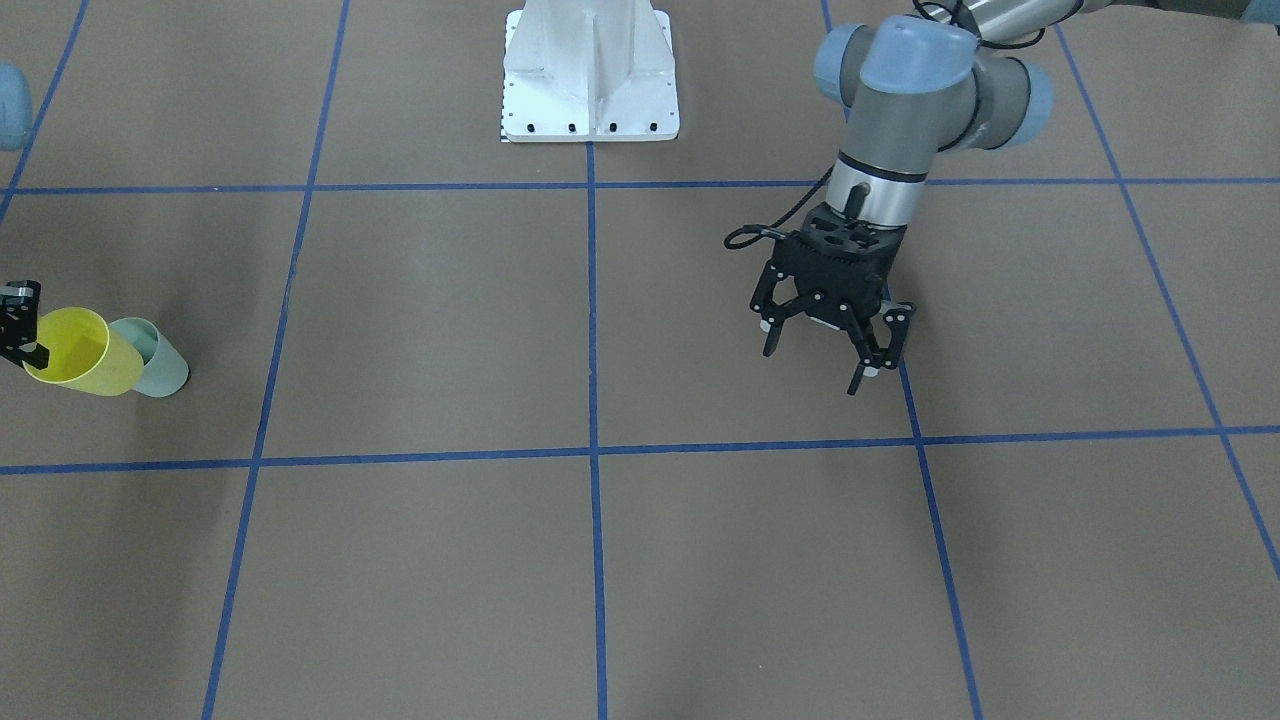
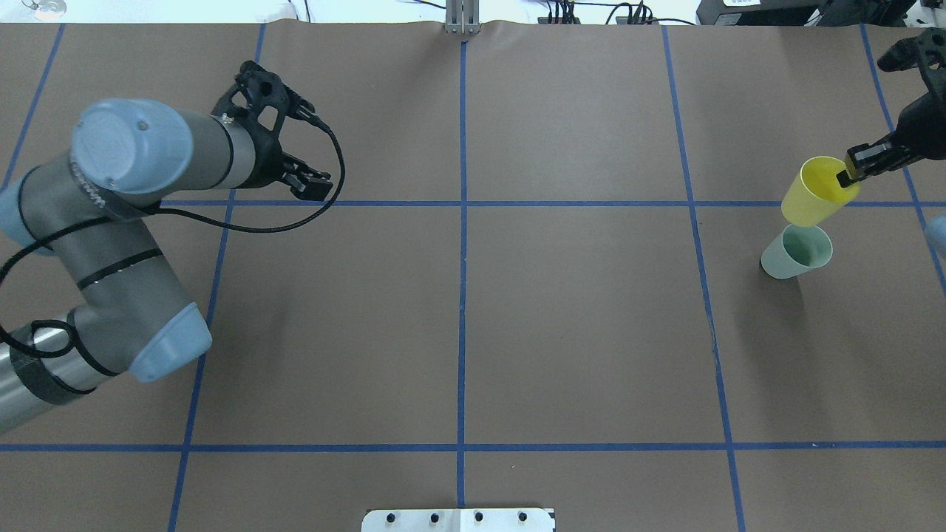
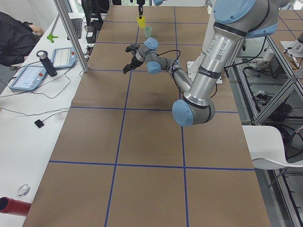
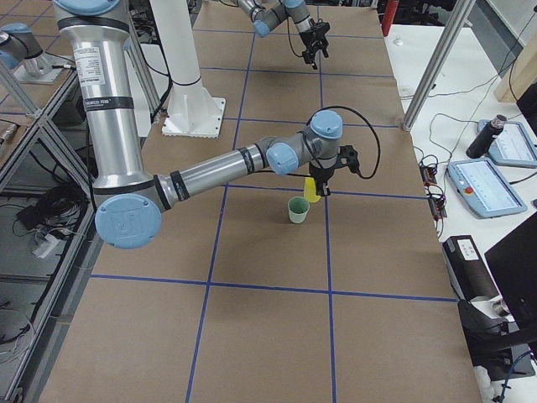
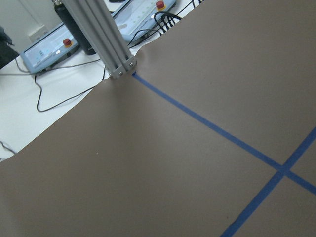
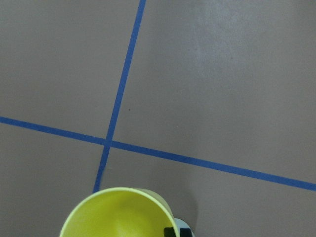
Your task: Transfer and stack yellow cup on green cup
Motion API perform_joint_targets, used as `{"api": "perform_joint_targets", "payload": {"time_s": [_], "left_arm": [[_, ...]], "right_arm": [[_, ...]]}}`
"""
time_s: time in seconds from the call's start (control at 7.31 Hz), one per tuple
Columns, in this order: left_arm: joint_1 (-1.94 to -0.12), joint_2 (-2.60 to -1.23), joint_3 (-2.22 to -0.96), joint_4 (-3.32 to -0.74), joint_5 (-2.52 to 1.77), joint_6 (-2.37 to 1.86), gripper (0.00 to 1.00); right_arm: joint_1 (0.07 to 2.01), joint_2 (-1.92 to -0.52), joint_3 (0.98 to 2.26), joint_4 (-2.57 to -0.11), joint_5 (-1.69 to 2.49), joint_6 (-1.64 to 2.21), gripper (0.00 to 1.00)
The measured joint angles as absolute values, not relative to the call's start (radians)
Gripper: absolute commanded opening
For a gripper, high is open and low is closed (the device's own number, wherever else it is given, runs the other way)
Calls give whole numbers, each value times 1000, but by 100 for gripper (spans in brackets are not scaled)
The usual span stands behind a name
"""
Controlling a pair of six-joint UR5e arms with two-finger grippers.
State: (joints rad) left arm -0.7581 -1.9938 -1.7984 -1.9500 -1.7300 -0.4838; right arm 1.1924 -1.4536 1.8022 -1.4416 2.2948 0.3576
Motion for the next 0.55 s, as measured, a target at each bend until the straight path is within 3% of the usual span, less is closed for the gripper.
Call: {"api": "perform_joint_targets", "payload": {"time_s": [0.55], "left_arm": [[-868, -1952, -1811, -1845, -1905, -484, 100]], "right_arm": [[1186, -1488, 1809, -1445, 2295, 342, 0]]}}
